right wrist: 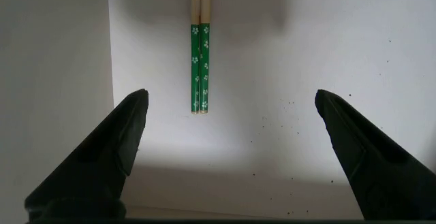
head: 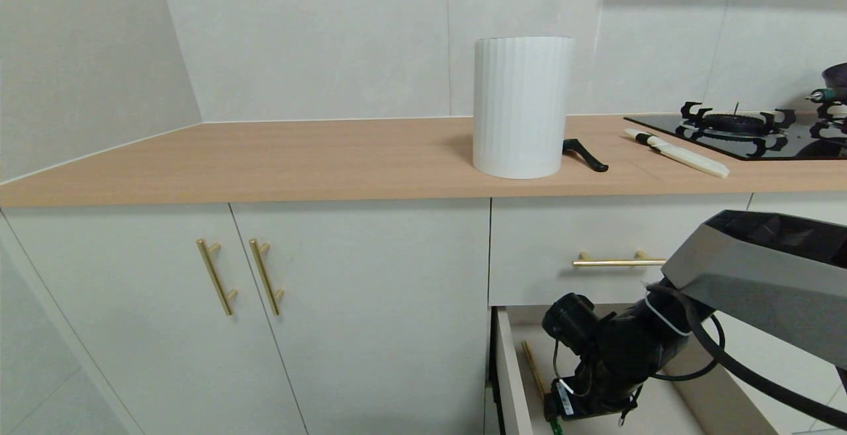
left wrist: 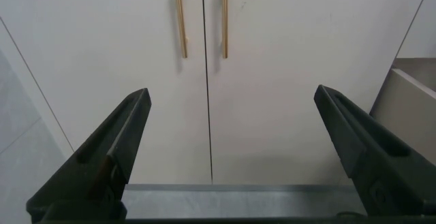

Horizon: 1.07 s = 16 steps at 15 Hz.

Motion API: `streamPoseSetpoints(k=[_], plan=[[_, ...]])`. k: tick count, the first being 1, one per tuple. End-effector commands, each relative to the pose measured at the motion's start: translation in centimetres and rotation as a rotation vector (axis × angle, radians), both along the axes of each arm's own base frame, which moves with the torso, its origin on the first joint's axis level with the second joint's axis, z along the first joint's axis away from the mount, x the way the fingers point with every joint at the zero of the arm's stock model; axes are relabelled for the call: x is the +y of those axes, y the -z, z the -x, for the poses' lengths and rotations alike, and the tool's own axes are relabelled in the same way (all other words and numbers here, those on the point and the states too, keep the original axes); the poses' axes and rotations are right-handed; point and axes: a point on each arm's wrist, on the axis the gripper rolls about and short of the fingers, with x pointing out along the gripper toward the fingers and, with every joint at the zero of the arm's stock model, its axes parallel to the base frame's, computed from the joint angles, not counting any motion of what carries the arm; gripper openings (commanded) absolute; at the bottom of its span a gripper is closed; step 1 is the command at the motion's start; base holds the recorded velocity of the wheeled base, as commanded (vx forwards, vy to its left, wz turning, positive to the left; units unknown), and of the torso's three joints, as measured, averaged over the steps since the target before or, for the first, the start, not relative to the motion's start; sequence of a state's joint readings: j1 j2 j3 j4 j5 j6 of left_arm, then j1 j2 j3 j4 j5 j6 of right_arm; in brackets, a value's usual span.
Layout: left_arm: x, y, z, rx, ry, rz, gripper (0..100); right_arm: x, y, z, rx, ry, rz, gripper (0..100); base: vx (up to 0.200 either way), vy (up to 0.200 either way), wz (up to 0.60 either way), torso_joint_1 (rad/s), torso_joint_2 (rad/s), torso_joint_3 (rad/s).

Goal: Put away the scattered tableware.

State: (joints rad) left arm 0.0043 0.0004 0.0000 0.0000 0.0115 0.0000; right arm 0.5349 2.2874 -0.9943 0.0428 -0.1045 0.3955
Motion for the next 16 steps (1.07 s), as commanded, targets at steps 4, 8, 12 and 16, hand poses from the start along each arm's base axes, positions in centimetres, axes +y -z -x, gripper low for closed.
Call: streamPoseSetpoints(k=[4,8,12,16], plan=[[0.0,0.0,0.0,0.0,-0.001,0.0,100,-0.4,-3.9,0.8,-0.075,0.008,-0.049,100,0.0,0.0,0.0,0.0,0.0,0.0],[0.0,0.0,0.0,0.0,-0.001,0.0,100,-2.8,-12.1,4.5,-0.267,-0.016,-0.15,100,0.0,0.0,0.0,0.0,0.0,0.0],[0.0,0.0,0.0,0.0,-0.001,0.0,100,-5.5,-19.3,8.5,-0.512,-0.058,-0.245,100,0.0,0.0,0.0,0.0,0.0,0.0],[0.0,0.0,0.0,0.0,-0.001,0.0,100,-7.5,-22.2,10.7,-0.646,-0.093,-0.256,100,0.0,0.0,0.0,0.0,0.0,0.0]])
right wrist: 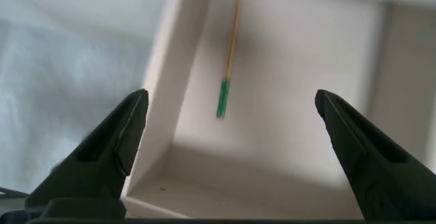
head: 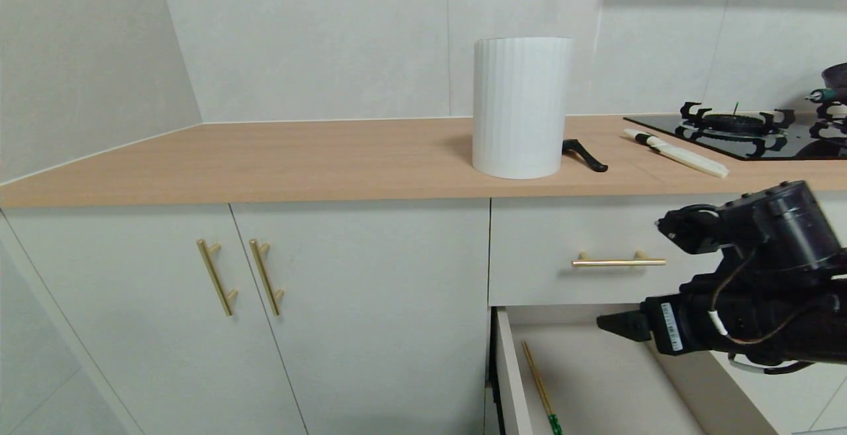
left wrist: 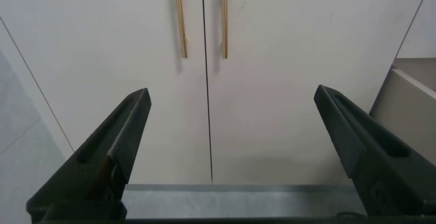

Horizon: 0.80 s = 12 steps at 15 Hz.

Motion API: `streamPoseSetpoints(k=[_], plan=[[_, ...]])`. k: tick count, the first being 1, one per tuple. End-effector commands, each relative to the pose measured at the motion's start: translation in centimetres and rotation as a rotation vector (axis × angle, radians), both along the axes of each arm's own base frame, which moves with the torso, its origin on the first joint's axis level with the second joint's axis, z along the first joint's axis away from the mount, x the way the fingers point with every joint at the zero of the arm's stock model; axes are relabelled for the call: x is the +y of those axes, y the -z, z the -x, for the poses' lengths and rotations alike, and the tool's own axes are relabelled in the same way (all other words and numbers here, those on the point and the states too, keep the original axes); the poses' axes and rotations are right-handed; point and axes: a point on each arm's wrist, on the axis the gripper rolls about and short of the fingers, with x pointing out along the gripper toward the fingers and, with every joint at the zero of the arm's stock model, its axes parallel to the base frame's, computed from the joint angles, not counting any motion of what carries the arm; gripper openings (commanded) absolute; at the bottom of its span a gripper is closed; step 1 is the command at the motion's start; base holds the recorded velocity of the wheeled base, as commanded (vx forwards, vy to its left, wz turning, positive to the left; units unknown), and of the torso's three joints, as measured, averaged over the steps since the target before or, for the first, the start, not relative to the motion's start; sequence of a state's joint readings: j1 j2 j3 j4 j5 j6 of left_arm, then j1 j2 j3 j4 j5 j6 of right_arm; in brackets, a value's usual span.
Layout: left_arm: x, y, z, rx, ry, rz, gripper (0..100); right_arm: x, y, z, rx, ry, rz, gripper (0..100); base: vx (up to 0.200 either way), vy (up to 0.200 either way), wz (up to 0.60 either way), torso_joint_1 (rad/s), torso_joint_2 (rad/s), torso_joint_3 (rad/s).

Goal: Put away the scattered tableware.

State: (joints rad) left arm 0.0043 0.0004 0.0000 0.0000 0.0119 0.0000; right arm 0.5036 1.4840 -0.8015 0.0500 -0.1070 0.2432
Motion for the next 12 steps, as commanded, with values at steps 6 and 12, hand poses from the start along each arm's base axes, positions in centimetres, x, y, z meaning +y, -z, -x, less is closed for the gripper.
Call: streamPoseSetpoints(k=[6,12], plan=[[0.0,0.0,0.0,0.0,-0.002,0.0,100,-1.76,-2.34,1.85,-0.104,0.018,-0.036,100,0.0,0.0,0.0,0.063,-0.22,-0.195],[0.0,0.0,0.0,0.0,-0.001,0.0,100,-1.72,-2.1,1.77,-0.096,0.016,-0.032,100,0.0,0.0,0.0,0.177,-0.49,-0.29]])
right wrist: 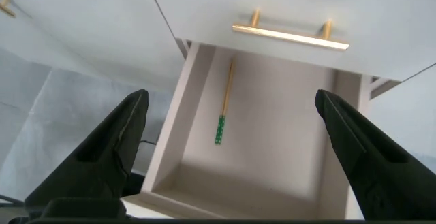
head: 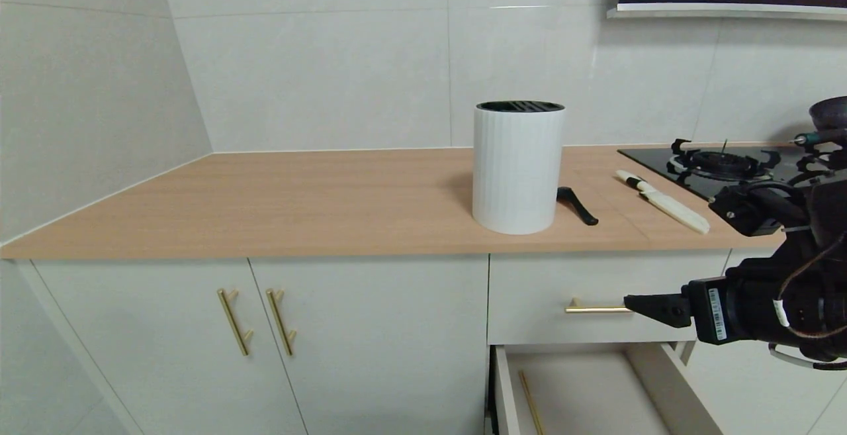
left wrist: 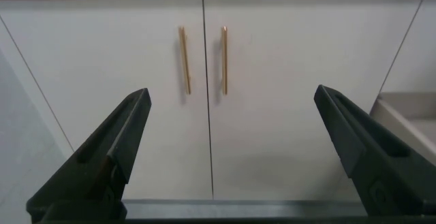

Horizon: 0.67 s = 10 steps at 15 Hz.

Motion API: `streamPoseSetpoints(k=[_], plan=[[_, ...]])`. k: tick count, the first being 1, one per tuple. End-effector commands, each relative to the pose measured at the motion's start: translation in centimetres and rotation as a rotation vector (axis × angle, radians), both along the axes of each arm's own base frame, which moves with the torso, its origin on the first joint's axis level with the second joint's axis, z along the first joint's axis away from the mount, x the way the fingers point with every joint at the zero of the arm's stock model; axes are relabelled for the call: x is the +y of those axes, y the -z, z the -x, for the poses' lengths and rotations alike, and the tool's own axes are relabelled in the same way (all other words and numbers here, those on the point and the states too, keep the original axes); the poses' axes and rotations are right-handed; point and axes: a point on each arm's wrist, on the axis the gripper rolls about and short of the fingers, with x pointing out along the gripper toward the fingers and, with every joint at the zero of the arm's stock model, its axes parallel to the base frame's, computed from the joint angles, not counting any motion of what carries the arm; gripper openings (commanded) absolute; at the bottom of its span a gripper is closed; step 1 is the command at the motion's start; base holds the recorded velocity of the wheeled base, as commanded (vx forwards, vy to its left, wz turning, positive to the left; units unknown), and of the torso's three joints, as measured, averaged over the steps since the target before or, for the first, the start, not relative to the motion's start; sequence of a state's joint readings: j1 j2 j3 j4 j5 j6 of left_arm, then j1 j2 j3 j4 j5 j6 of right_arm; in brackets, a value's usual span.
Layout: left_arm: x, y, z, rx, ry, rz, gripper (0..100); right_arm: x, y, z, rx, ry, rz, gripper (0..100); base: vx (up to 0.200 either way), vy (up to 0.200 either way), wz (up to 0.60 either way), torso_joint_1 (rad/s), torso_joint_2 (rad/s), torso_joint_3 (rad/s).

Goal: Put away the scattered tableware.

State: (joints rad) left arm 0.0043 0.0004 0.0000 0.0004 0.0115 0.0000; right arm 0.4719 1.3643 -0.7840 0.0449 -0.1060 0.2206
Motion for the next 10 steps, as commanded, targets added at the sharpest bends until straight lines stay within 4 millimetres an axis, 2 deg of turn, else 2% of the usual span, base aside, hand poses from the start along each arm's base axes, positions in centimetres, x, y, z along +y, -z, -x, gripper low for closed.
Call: streamPoseSetpoints(k=[1,4,6,9,10], plan=[[0.0,0.0,0.0,-0.001,-0.001,0.0,100,0.0,0.2,0.0,0.006,0.0,0.003,100,0.0,0.0,0.0,0.193,-0.47,-0.286],[0.0,0.0,0.0,-0.001,-0.001,0.0,100,0.1,0.3,-0.2,0.013,0.0,0.006,100,0.0,0.0,0.0,0.198,-0.47,-0.281],[0.0,0.0,0.0,-0.001,-0.001,0.0,100,-0.2,0.4,-0.5,0.015,0.017,0.009,100,0.0,0.0,0.0,0.095,-0.23,-0.129],[0.0,0.0,0.0,-0.001,-0.001,0.0,100,-0.8,0.2,-3.7,-0.07,0.044,0.041,100,0.0,0.0,0.0,0.023,-0.05,-0.026],[0.0,0.0,0.0,-0.001,-0.001,0.0,100,-1.0,-0.1,-7.0,-0.139,0.071,0.016,100,0.0,0.0,0.0,0.0,0.0,0.0]])
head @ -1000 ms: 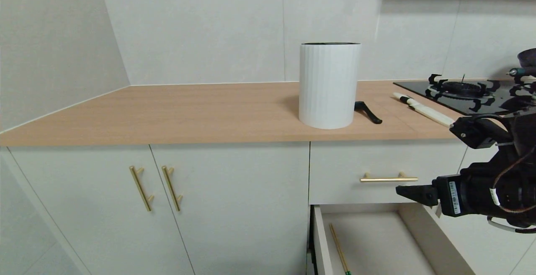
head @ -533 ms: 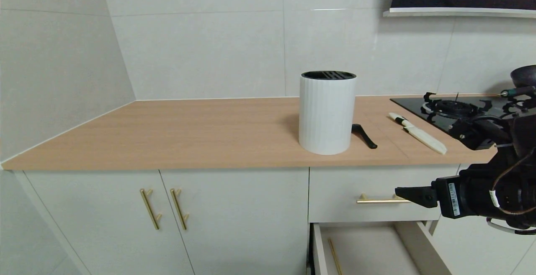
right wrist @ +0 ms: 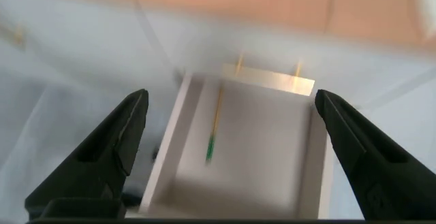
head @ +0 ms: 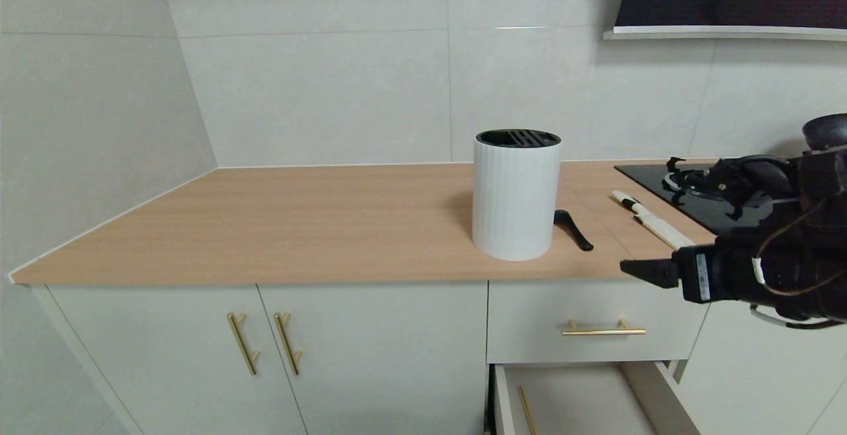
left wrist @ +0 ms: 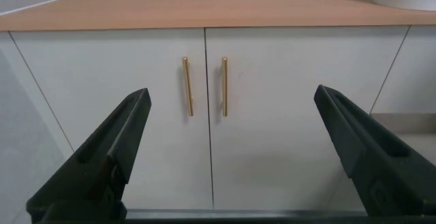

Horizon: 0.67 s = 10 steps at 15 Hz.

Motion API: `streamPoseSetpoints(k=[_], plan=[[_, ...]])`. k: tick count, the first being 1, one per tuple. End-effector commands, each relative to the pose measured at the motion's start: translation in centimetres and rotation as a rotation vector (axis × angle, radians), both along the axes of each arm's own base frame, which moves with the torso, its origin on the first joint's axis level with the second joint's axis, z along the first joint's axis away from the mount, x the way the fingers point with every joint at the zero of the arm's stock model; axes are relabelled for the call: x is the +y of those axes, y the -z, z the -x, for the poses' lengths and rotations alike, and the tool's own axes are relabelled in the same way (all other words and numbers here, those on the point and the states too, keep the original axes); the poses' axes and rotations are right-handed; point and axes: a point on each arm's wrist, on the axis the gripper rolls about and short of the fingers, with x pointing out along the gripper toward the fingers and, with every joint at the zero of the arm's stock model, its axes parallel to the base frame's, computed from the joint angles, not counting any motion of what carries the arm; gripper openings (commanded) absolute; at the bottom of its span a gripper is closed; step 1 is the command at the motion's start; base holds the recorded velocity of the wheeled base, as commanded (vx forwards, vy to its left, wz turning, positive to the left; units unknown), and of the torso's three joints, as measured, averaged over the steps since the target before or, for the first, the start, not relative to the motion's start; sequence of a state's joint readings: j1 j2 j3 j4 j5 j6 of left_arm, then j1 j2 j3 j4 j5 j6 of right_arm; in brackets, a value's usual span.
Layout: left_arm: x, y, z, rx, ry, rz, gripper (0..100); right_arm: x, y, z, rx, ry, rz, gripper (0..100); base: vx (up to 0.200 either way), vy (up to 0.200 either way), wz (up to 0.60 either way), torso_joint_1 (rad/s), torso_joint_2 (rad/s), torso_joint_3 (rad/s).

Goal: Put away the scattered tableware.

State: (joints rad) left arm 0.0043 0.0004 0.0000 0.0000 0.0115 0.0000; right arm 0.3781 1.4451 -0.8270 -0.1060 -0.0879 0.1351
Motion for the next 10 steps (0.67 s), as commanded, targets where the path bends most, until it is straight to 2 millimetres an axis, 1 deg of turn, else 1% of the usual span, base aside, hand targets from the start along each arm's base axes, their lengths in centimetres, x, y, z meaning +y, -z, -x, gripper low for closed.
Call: streamPoseSetpoints(k=[1,2,4,5,6,7,8,10], plan=[[0.0,0.0,0.0,0.0,-0.001,0.0,100,-0.3,0.4,-4.6,-0.031,0.042,0.002,100,0.0,0.0,0.0,0.0,0.0,0.0],[0.0,0.0,0.0,0.0,-0.001,0.0,100,0.1,0.3,-6.7,-0.043,0.032,0.024,100,0.0,0.0,0.0,0.0,0.0,0.0],[0.0,0.0,0.0,0.0,-0.001,0.0,100,0.5,1.0,-9.5,-0.045,0.022,0.061,100,0.0,0.0,0.0,0.0,0.0,0.0],[0.0,0.0,0.0,0.0,-0.001,0.0,100,0.7,1.7,-10.9,-0.035,0.025,0.062,100,0.0,0.0,0.0,0.0,0.0,0.0],[0.0,0.0,0.0,0.0,-0.001,0.0,100,0.6,2.8,-12.2,-0.021,0.037,0.068,100,0.0,0.0,0.0,0.0,0.0,0.0],[0.0,0.0,0.0,0.0,-0.001,0.0,100,0.6,3.4,-12.8,-0.019,0.04,0.065,100,0.0,0.0,0.0,0.0,0.0,0.0],[0.0,0.0,0.0,0.0,-0.001,0.0,100,0.2,4.5,-13.8,-0.032,0.058,0.065,100,0.0,0.0,0.0,0.0,0.0,0.0],[0.0,0.0,0.0,0.0,-0.001,0.0,100,-0.3,5.3,-14.9,-0.063,0.049,0.043,100,0.0,0.0,0.0,0.0,0.0,0.0]])
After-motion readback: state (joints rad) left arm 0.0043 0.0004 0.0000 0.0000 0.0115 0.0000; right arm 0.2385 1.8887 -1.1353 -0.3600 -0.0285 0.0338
